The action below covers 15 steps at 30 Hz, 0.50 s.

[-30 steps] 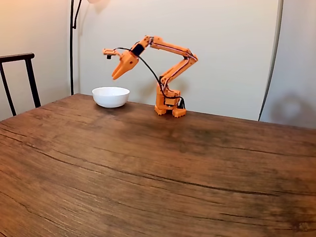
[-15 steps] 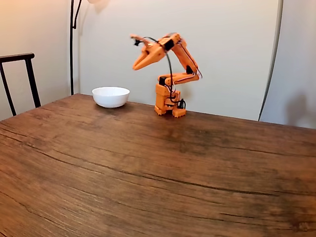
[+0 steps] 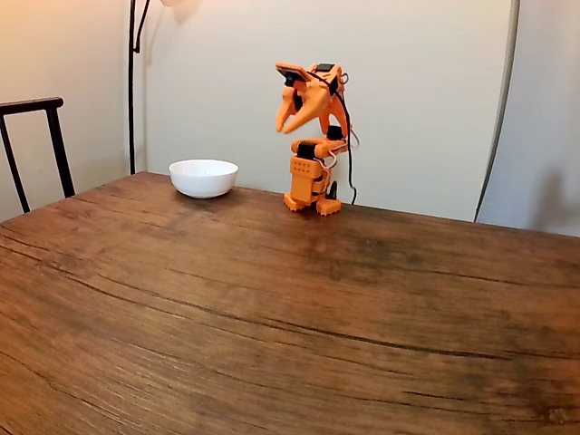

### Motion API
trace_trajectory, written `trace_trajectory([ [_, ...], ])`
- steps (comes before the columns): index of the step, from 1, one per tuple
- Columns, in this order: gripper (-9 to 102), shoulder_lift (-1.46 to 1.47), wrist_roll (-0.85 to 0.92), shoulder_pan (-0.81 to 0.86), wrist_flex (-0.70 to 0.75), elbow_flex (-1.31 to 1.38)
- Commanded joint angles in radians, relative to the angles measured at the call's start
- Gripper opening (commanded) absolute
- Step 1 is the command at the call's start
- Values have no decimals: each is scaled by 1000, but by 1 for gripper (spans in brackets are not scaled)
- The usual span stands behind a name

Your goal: Grasp the cube and drop it in the bowl

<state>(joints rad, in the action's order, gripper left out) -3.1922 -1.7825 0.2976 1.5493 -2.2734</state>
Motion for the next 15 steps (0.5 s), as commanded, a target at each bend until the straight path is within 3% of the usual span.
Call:
trace_trajectory([
  [1, 3, -2, -32, -80, 29, 32],
  [9, 3, -3, -173, -117, 29, 18],
  [15, 3, -3, -179, -126, 31, 14],
])
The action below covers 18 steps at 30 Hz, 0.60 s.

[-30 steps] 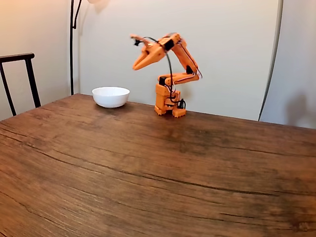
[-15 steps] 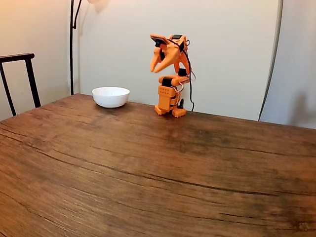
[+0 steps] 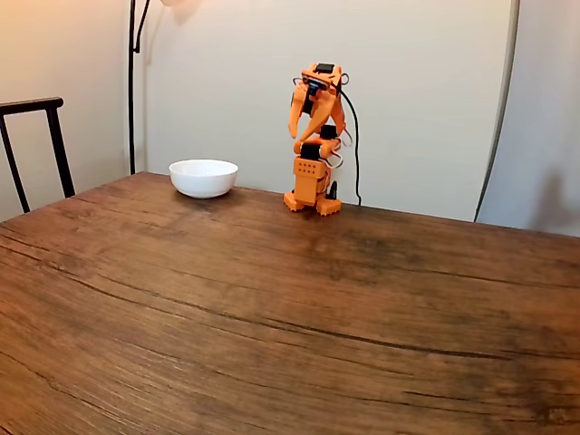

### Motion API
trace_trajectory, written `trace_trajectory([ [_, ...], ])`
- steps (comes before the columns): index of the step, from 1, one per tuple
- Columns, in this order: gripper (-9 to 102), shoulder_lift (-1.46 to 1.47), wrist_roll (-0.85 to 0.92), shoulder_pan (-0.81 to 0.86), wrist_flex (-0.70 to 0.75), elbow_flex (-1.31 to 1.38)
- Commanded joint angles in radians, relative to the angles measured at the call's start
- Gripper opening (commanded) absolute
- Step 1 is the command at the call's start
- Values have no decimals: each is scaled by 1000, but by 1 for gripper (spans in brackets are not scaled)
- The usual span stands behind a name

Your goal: Grasp the cube and drop it in the bowl

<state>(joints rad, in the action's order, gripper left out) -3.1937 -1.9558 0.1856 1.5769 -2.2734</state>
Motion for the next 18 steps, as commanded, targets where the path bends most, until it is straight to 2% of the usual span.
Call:
trace_trajectory([
  [1, 3, -3, -6, -29, 2, 5],
  [7, 3, -144, 8, -74, 11, -60],
  [18, 3, -130, 48, -106, 14, -221],
])
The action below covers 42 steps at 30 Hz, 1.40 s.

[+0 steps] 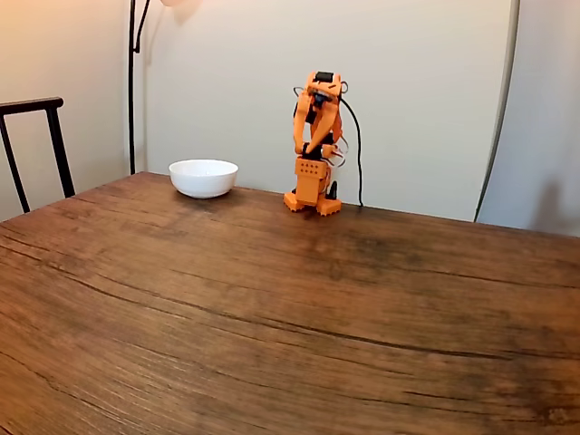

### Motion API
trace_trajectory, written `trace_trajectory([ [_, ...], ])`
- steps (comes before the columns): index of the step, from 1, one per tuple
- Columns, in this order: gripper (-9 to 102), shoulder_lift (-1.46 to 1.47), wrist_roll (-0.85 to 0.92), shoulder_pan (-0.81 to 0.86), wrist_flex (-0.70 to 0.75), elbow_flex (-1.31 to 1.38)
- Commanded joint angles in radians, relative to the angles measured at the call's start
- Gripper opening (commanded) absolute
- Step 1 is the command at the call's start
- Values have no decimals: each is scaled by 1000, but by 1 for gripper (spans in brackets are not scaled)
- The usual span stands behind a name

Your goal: Grasp the cube and drop it in the bowl

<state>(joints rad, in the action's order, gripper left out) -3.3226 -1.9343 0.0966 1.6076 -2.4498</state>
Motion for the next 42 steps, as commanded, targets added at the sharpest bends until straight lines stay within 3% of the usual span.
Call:
trace_trajectory([
  [1, 3, -2, 40, -25, -38, -77],
  [15, 3, -2, 290, -92, -97, -445],
  [25, 3, 0, 299, -124, -110, -474],
  [35, 4, 0, 288, 89, -109, -474],
  [42, 4, 0, 284, 126, -109, -474],
])
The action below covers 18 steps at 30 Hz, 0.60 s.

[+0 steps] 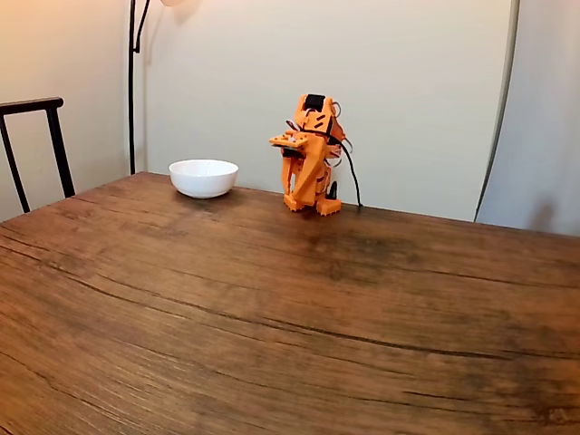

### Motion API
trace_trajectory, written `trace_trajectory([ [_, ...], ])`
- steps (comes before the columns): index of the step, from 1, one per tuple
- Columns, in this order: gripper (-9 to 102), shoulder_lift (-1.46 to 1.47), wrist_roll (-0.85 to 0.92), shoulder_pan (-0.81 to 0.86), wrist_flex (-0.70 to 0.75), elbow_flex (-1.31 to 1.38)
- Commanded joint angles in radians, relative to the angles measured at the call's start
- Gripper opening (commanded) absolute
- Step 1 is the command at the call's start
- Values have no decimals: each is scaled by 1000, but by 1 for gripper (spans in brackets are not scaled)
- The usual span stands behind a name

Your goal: Grasp the cube and drop it in the bowl

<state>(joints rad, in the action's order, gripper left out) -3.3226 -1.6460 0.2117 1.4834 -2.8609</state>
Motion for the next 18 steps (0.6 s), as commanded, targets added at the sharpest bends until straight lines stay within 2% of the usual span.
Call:
trace_trajectory([
  [1, 4, 0, -5, 11, 15, -63],
  [8, 3, 0, -43, -23, -14, -63],
  [14, 3, 0, -32, -127, -232, -230],
  [18, 3, 0, -43, -130, -281, -250],
])
